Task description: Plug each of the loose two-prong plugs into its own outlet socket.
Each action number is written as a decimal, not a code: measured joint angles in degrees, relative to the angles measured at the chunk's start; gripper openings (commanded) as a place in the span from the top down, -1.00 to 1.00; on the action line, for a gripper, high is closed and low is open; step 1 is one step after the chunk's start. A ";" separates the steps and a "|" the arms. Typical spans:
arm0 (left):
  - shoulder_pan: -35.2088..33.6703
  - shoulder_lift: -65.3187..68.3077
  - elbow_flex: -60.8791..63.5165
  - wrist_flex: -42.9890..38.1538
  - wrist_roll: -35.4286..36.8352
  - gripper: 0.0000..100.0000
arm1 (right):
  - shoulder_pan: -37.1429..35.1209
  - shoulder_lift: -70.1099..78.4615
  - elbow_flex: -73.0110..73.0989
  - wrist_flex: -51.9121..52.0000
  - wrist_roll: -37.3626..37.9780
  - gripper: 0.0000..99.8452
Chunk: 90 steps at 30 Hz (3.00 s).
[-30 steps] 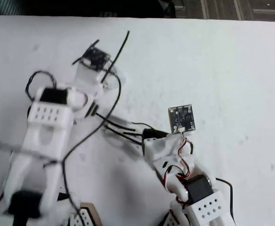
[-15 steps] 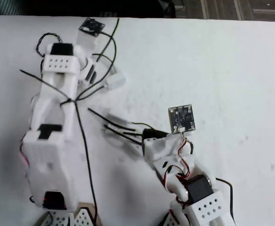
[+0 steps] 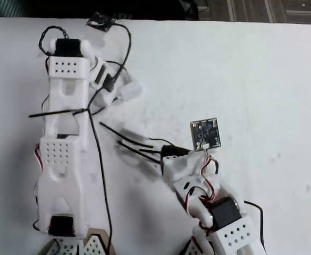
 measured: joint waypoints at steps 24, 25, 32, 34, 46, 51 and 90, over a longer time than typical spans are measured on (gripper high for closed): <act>8.62 -41.05 57.41 -3.52 -5.10 0.47 | 19.96 0.00 -3.25 0.09 15.82 0.95; 9.14 -42.20 60.31 -5.10 -5.19 0.47 | 20.84 0.00 -3.25 0.09 15.82 0.95; 14.51 -47.03 80.53 -16.97 -10.90 0.47 | 22.95 0.00 -3.25 0.09 15.82 0.95; 14.95 -48.44 84.13 -18.99 -10.99 0.47 | 22.95 0.00 -3.25 0.09 15.82 0.95; 8.09 -75.69 105.32 -26.64 -8.35 0.47 | 14.33 0.00 -8.62 10.29 29.54 0.95; 1.67 -80.53 115.08 -32.35 -5.63 0.47 | 12.22 0.44 -8.88 14.07 36.31 0.95; -5.54 -81.14 128.70 -47.74 -3.96 0.47 | 0.97 68.22 -28.13 23.65 41.14 0.78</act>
